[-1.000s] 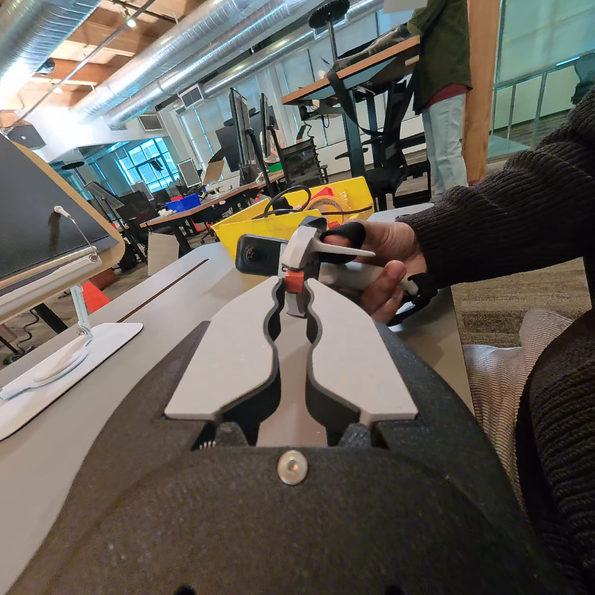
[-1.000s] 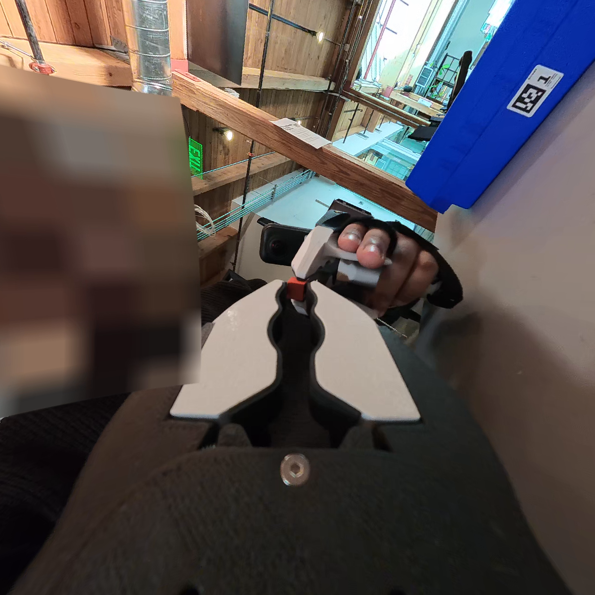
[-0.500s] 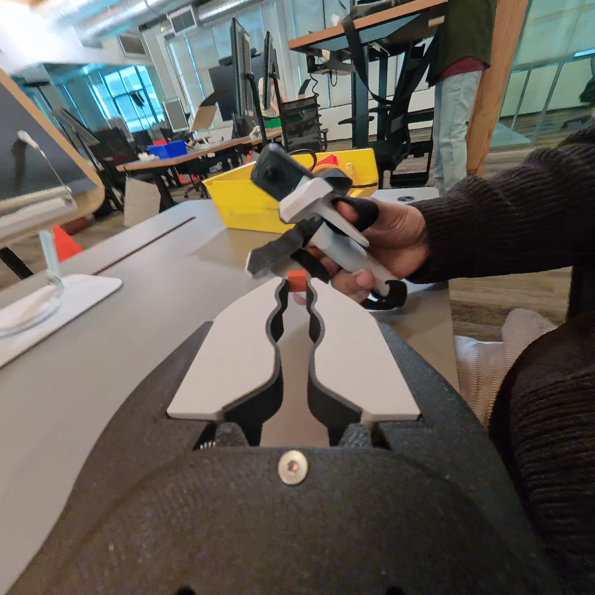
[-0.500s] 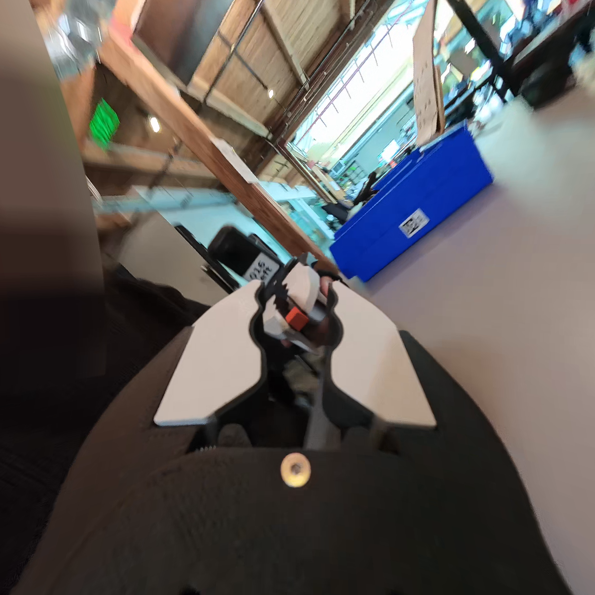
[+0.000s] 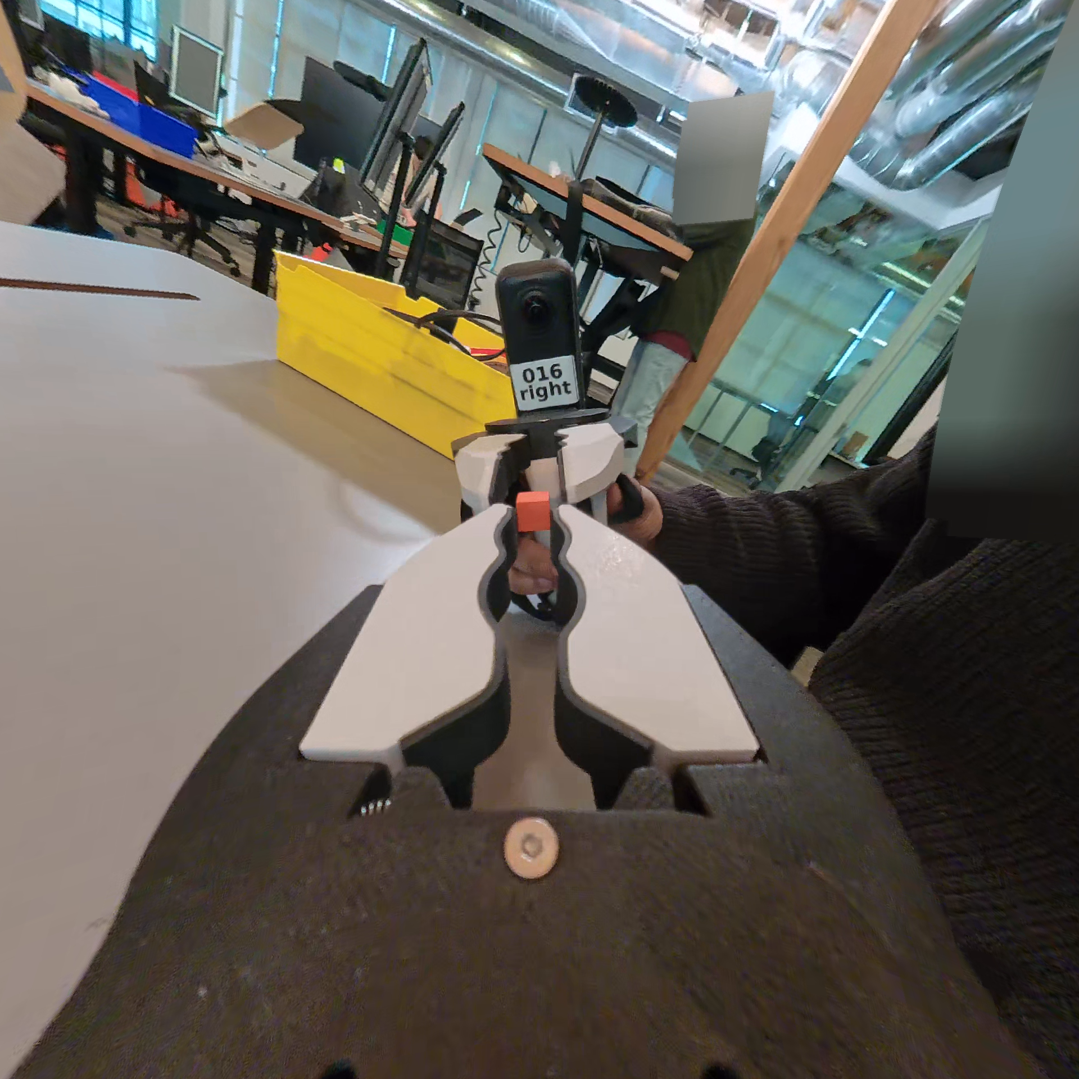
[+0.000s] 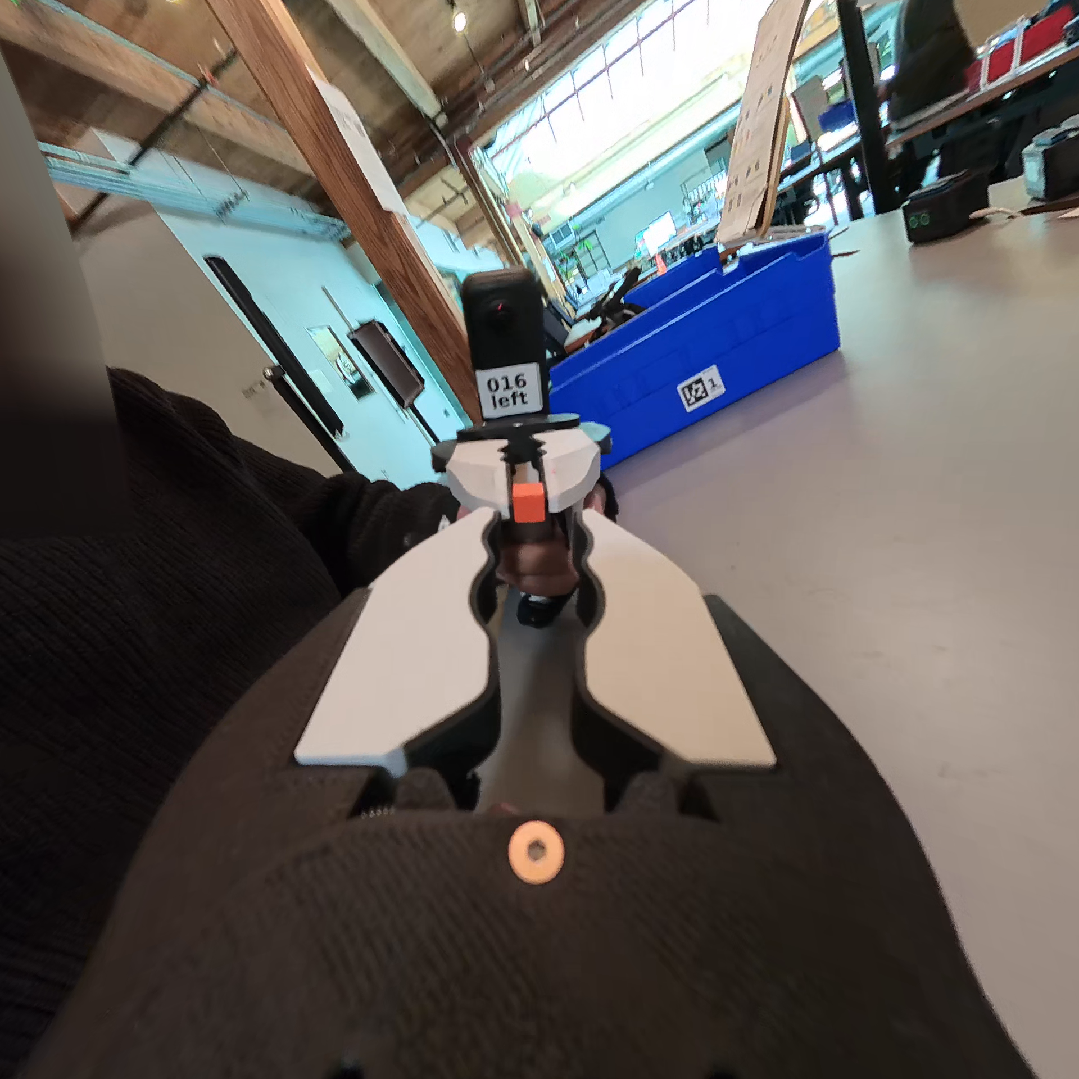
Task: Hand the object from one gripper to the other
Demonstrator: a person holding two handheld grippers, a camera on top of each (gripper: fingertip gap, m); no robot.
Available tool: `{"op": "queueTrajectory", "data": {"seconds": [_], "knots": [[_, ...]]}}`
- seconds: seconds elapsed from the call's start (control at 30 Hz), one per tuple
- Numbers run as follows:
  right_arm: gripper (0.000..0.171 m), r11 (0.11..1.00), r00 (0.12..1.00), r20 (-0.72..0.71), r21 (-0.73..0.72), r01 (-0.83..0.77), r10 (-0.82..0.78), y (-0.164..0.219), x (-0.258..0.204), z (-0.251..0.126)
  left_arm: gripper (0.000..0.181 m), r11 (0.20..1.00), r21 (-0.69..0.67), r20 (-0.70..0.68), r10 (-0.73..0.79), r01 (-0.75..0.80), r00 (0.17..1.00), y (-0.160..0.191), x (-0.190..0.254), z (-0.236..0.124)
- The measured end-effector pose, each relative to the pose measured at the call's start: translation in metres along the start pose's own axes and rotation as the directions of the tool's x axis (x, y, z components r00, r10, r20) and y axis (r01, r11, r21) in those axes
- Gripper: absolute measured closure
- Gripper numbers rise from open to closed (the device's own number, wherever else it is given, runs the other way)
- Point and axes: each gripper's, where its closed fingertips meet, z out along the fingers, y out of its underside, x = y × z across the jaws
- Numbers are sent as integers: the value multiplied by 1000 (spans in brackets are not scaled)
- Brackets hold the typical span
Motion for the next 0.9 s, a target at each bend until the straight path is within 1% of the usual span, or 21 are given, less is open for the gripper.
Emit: {"op": "queueTrajectory", "data": {"seconds": [0.13,0.33,0.47,0.57,0.73,0.77,0.9], "knots": [[151,999,1000,1,-32,22,-22,5,-3,4,172,1000,-15,-14,-22,22,1000,3,1,1],[157,1000,1000,9,-17,8,-8,2,-4,2,172,999,-39,-27,-22,21,999,7,3,3],[158,999,1000,19,-41,10,-10,6,-6,4,172,999,-33,-29,-35,34,999,6,3,3],[161,999,1000,10,-49,6,-5,6,-6,4,172,999,-34,-34,-40,39,999,6,3,3],[161,998,1000,-10,-62,13,-13,6,-6,4,171,999,-24,-34,-38,37,999,6,4,4],[161,998,1000,-9,-59,6,-6,5,-6,3,170,999,-24,-28,-30,29,999,7,3,4],[161,997,997,0,1,-71,71,-4,-4,-2,153,999,-31,23,21,-20,1000,8,-2,4]]}}
